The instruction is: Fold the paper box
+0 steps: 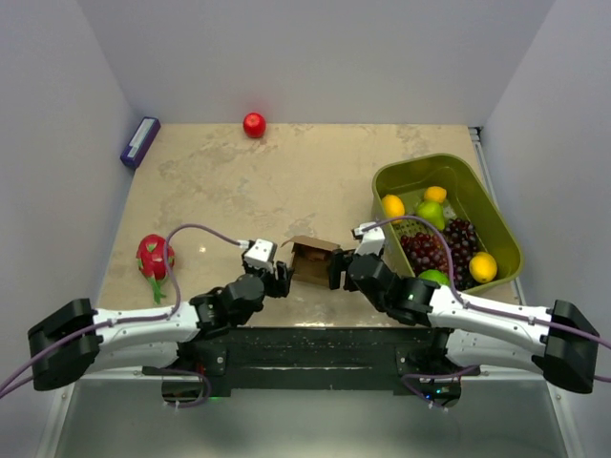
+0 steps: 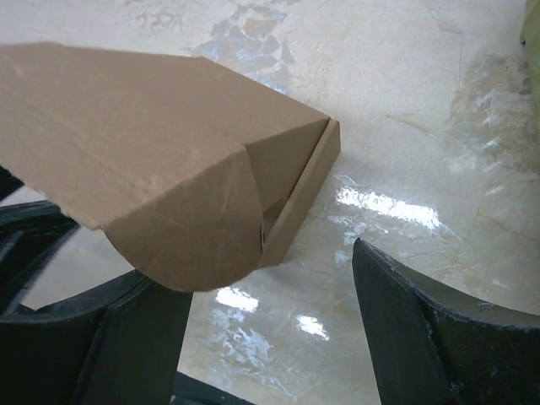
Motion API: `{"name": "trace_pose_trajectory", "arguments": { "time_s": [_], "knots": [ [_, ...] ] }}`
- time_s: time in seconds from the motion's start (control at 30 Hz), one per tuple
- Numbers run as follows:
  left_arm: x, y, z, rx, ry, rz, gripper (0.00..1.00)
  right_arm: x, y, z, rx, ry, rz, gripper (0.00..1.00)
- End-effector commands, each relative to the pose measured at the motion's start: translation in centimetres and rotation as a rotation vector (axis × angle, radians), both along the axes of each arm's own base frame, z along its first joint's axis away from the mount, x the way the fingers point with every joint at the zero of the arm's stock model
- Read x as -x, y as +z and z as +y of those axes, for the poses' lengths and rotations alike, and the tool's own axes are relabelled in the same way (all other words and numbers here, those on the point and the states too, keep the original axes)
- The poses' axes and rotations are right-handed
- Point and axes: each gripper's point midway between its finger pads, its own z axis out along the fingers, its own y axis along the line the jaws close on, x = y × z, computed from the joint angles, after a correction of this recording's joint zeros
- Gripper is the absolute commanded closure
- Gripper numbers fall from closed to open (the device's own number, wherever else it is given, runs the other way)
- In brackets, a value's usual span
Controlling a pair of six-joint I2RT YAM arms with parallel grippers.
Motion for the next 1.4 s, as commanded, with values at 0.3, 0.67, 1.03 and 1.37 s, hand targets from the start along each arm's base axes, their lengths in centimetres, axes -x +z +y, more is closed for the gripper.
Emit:
{"name": "trace_pose_trajectory", "arguments": {
  "time_s": [0.3, 0.67, 1.03, 1.37],
  "knots": [
    [2.2, 5.0, 1.7, 0.207, -0.044, -0.023, 0.34, 1.9, 4.2, -1.8, -0.059, 0.111, -0.089, 0.08],
    [1.5, 15.3, 2.3, 0.296, -0.059, -0.166, 0.24, 1.0, 12.6, -5.0, -0.104, 0.036, -0.274, 0.02],
    [-3.0, 20.5, -0.8, 0.305, -0.245, -0.171, 0.22, -1.8, 19.5, -4.7, -0.098, 0.026, -0.363, 0.03],
    [-8.0, 17.4, -3.3, 0.249, -0.276, -0.017, 0.26, -6.8, 16.2, 1.6, -0.15, 0.196, -0.094, 0.27]
  ]
}}
